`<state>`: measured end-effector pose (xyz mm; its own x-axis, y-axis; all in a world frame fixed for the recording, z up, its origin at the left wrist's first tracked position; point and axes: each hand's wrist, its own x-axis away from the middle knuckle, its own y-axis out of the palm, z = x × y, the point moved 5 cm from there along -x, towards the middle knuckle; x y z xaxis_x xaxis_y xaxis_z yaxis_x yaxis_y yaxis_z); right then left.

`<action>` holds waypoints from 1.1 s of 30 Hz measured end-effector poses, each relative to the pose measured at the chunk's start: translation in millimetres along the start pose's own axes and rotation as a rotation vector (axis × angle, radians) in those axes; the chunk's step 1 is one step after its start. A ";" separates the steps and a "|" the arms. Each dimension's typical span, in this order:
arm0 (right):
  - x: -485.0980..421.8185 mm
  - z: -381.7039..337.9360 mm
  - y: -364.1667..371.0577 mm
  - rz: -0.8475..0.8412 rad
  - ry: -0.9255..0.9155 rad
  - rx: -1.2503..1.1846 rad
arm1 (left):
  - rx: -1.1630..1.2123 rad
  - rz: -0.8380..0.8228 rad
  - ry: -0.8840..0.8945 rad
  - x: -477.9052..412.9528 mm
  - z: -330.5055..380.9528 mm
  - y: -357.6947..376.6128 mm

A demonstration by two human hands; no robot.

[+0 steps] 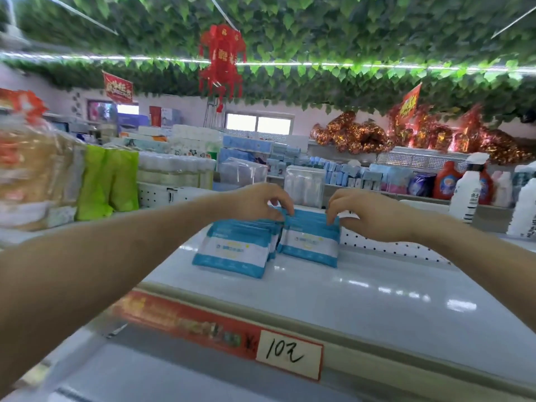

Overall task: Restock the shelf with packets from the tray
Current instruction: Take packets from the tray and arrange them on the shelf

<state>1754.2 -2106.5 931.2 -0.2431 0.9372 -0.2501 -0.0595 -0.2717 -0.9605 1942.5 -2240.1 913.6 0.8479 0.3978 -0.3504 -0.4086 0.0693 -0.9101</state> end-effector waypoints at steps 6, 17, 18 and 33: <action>-68.0 -111.4 6.9 0.022 -0.268 -0.040 | 0.025 0.100 -0.222 116.1 -35.8 -61.4; -159.0 -368.7 40.9 0.046 -0.765 -0.101 | -0.011 0.291 -0.762 408.2 -79.6 -125.0; -163.7 -390.9 48.1 0.042 -0.803 -0.109 | -0.031 0.301 -0.813 435.7 -78.2 -127.4; -90.5 -640.8 304.9 -0.499 -1.115 -0.209 | -0.099 -0.093 -1.371 744.3 -23.8 52.9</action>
<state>2378.5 -2134.1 582.9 -0.9350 0.2030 0.2907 -0.2518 0.1972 -0.9475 2560.0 -1962.2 599.3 -0.1617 0.9744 0.1561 -0.2951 0.1032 -0.9499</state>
